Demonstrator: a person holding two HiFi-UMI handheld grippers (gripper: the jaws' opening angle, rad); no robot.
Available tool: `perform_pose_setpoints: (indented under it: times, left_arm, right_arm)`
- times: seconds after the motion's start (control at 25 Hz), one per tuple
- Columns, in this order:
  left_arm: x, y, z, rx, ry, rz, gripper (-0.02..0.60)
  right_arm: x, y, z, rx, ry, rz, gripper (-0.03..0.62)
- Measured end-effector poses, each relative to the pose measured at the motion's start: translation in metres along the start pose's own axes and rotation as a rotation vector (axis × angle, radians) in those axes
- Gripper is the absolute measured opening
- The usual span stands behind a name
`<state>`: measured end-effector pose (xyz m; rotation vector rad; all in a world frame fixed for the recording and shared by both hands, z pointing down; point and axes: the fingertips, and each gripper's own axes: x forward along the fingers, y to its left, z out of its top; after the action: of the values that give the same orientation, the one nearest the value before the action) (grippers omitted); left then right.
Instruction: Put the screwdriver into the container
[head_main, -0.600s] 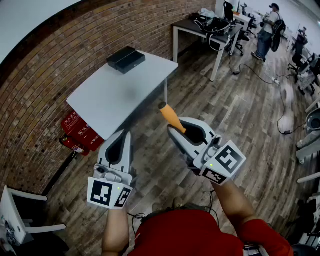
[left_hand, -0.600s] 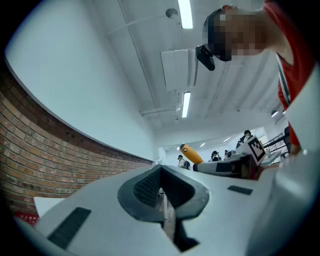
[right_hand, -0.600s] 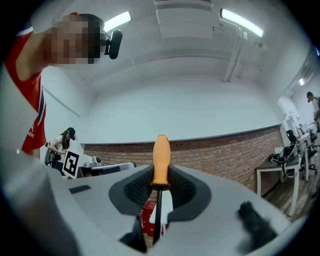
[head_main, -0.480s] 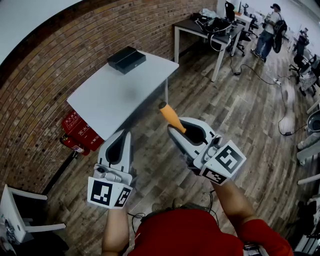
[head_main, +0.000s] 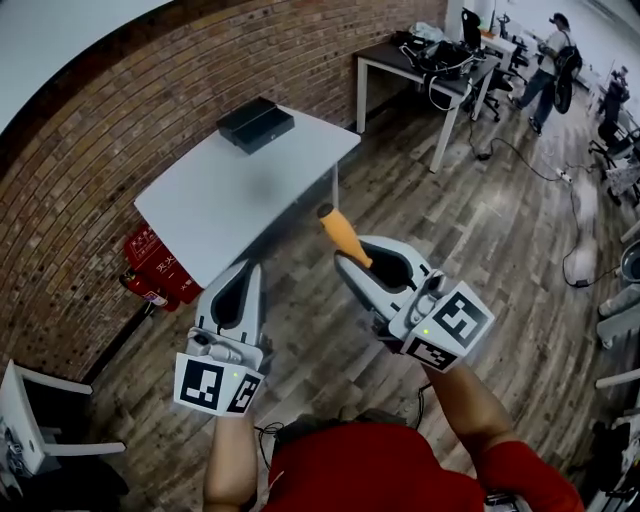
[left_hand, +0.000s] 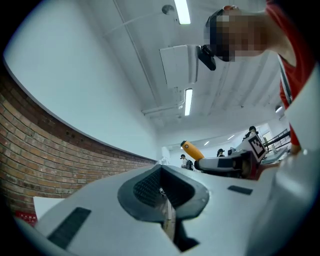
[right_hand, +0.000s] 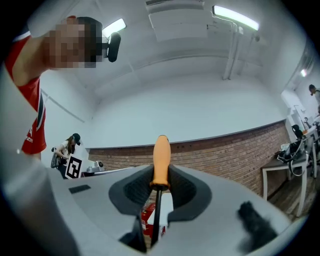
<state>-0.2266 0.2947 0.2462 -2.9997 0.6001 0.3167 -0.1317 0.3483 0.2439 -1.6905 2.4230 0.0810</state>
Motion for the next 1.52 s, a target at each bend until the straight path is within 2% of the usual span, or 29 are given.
perform_pose_setpoints:
  times: [0.32, 0.64, 1.32, 1.52]
  left_arm:
    - [0.03, 0.016, -0.008, 0.021, 0.015, 0.033, 0.012]
    - [0.072, 0.056, -0.027, 0.023, 0.019, 0.042, 0.012]
    - [0.211, 0.234, -0.063, 0.029, 0.016, 0.05, 0.012]
    - [0.247, 0.271, -0.073, 0.018, 0.02, 0.049, 0.012]
  right_arm:
    - [0.012, -0.036, -0.005, 0.002, 0.019, 0.008, 0.089]
    - [0.05, -0.08, -0.013, -0.017, 0.033, 0.014, 0.089]
    - [0.23, -0.211, -0.042, -0.05, 0.075, 0.05, 0.089]
    - [0.265, -0.245, -0.053, -0.035, 0.091, 0.044, 0.089]
